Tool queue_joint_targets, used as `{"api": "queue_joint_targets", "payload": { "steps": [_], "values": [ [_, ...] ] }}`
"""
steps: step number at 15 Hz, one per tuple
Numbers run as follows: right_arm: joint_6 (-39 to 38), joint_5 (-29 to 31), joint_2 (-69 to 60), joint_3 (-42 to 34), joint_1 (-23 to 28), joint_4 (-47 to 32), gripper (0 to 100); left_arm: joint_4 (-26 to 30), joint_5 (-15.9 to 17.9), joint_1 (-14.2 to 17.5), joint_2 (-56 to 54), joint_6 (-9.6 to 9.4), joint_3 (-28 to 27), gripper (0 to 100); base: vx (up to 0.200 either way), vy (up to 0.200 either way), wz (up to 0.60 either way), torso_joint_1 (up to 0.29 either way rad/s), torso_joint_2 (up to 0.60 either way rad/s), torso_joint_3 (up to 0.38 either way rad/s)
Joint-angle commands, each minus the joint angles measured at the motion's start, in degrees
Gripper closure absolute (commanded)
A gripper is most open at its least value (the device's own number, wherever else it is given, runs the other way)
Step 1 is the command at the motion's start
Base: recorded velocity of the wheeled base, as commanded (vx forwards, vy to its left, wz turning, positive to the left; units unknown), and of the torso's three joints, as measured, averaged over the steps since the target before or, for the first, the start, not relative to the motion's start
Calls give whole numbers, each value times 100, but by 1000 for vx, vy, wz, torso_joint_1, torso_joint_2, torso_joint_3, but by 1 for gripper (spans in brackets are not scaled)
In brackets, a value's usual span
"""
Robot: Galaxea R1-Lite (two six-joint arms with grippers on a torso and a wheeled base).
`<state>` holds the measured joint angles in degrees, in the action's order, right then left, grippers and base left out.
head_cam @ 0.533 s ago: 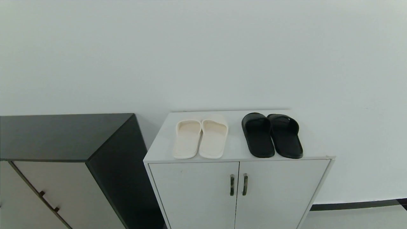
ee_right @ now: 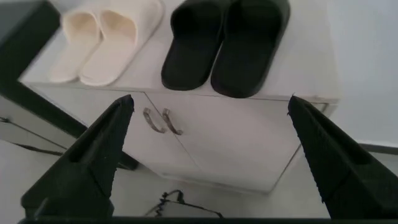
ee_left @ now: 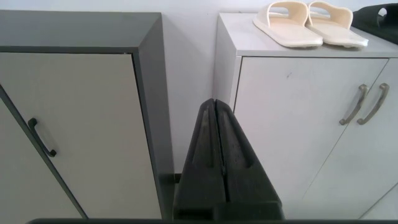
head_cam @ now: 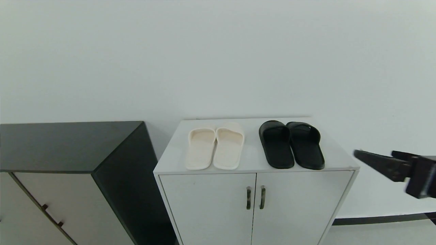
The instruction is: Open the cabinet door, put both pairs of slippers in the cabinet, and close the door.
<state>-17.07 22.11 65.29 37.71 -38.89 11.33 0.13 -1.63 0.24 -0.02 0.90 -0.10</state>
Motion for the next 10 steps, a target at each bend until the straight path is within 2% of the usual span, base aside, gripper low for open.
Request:
{"api": "queue_joint_targets", "payload": {
  "steps": [1,3,5,6,7,10],
  "values": [
    [-209,250,1469,545,-348,309,0,4,-4,2,2,6,1,100,0,0,0,0,0,0],
    [-183,311,1952,642,-339,740,0,-5,-4,2,2,6,1,100,0,0,0,0,0,0],
    [46,557,2805,747,-101,1601,0,-5,-12,11,2,15,1,100,0,0,0,0,0,0],
    [98,627,2972,747,-57,1768,0,-5,-12,2,2,15,1,100,0,0,0,0,0,0],
    [274,724,3411,747,110,2348,0,-5,-21,2,2,24,1,100,0,0,0,0,0,0],
    [538,698,3974,879,540,2884,0,-5,-21,2,2,24,1,100,0,0,0,0,0,0]
  ]
}}
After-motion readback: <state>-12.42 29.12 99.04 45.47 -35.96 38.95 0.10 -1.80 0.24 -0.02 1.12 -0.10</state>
